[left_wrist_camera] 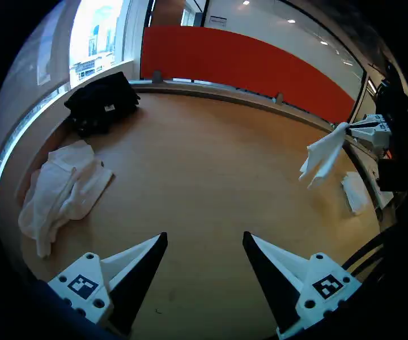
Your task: Fold towel
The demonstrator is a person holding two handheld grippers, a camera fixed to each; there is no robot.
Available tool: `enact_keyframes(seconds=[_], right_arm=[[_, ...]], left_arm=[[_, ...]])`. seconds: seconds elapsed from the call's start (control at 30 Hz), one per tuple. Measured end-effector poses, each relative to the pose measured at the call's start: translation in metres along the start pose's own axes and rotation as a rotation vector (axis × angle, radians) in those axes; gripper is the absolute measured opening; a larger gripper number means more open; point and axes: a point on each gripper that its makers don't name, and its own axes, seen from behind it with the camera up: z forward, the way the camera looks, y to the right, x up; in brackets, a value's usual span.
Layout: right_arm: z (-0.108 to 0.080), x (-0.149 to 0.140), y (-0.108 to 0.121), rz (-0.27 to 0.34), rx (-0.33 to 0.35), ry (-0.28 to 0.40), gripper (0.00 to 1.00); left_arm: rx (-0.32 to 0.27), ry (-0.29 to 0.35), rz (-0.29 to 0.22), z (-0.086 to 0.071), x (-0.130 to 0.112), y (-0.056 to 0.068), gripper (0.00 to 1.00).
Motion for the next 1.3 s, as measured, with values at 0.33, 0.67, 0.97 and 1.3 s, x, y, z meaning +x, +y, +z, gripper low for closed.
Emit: enact_keyframes(seconds=[0.33,0.67,0.97,1.3], right_arm=[[-0.021,-0.023,0.048,0.029,-0.057,-0.017,0.04],[-0.041,-0.050,0.096,0.076,-0.115,-0.032,0.04],[-0.057,-0.075,0.132,0.100,-0.159,-0.062,0.04],[-0.077,-0.107,0.177,0.128,-0.208,-0.102,0.04]], left_arm=[[-0.003,-0.005,0.013,0.003,0.001,0.006,0.99],[-0.004,-0.007,0.028,0.006,0.006,0.013,0.99],[0.001,-0.013,0.039,0.008,0.008,0.015,0.99],[0.005,-0.016,0.043,0.008,0.010,0.019,0.99]])
